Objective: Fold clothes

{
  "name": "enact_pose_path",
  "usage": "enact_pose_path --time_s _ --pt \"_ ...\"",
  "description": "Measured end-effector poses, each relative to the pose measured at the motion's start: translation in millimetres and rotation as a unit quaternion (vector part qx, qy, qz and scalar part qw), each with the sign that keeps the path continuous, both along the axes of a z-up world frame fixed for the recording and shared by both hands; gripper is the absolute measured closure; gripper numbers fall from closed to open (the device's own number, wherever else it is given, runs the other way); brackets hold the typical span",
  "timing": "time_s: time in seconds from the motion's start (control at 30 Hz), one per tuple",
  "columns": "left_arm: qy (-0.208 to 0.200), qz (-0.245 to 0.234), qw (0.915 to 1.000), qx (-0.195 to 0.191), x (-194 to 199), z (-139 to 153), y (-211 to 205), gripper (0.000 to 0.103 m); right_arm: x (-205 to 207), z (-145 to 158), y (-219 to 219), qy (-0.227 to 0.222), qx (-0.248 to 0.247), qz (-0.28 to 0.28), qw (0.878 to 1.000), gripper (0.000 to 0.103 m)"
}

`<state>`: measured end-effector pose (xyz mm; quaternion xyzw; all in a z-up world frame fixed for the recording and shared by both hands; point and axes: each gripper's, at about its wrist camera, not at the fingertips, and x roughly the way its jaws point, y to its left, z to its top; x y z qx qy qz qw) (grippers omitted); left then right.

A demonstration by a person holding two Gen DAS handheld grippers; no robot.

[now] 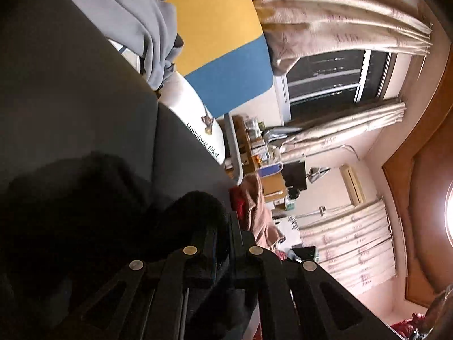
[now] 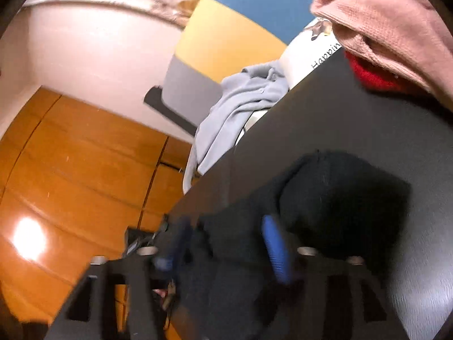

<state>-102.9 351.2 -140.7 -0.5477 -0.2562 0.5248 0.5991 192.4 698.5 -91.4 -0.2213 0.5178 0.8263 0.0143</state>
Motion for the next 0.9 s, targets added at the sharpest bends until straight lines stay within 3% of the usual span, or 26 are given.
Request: enact_pose_path --time_s 0.07,0.17,0.27,0.33,0.4,0.47,0.57,0.67,0.73,0.77,0.8,0.83,0.9 --pt "-0.006 0.0 1.0 0.001 2 -4 -5 0.099 19 0 -18 -0.012 0.007 0.014 1.0 0.019" --pt "0.0 0.004 1.0 0.003 2 -1 -13 0.099 39 -13 -35 -0.036 0.004 0.043 0.998 0.019" --pt "0.001 -0.001 1.0 0.007 4 4 -17 0.099 29 -34 -56 -0.05 -0.004 0.089 0.995 0.02" --pt "0.006 -0.007 0.9999 0.01 6 9 -21 0.099 12 -40 -72 -0.057 0.0 0.12 0.991 0.034" --pt "0.008 -0.015 0.9996 0.021 9 16 -25 0.098 -3 -43 -72 -0.042 -0.014 0.132 0.99 0.063" --pt "0.008 -0.012 0.9993 0.034 7 23 -29 0.098 -18 -45 -72 -0.025 -0.029 0.142 0.989 0.076" --pt "-0.002 0.003 0.9993 0.036 -2 25 -24 0.098 -15 -34 -34 0.055 -0.055 0.073 0.994 0.076" --pt "-0.021 0.027 0.9992 0.019 -15 17 -13 0.098 -18 -43 14 0.088 -0.107 -0.026 0.99 0.076" --pt "-0.044 0.041 0.9981 -0.011 -21 2 -5 0.096 -20 -57 34 0.08 -0.144 -0.079 0.983 0.051" --pt "-0.067 0.053 0.9961 -0.022 -25 -7 -7 0.091 -23 -66 38 0.093 -0.182 -0.077 0.976 0.007" --pt "-0.09 0.065 0.9933 -0.034 -29 -17 -8 0.086 -26 -74 43 0.105 -0.216 -0.075 0.968 0.0" --pt "-0.113 0.077 0.9896 -0.045 -33 -26 -10 0.084 -26 -71 43 0.111 -0.216 -0.072 0.967 0.0" --pt "-0.114 0.105 0.9869 -0.045 -37 -31 -23 0.084 -25 -63 43 0.129 -0.207 -0.063 0.968 0.0"
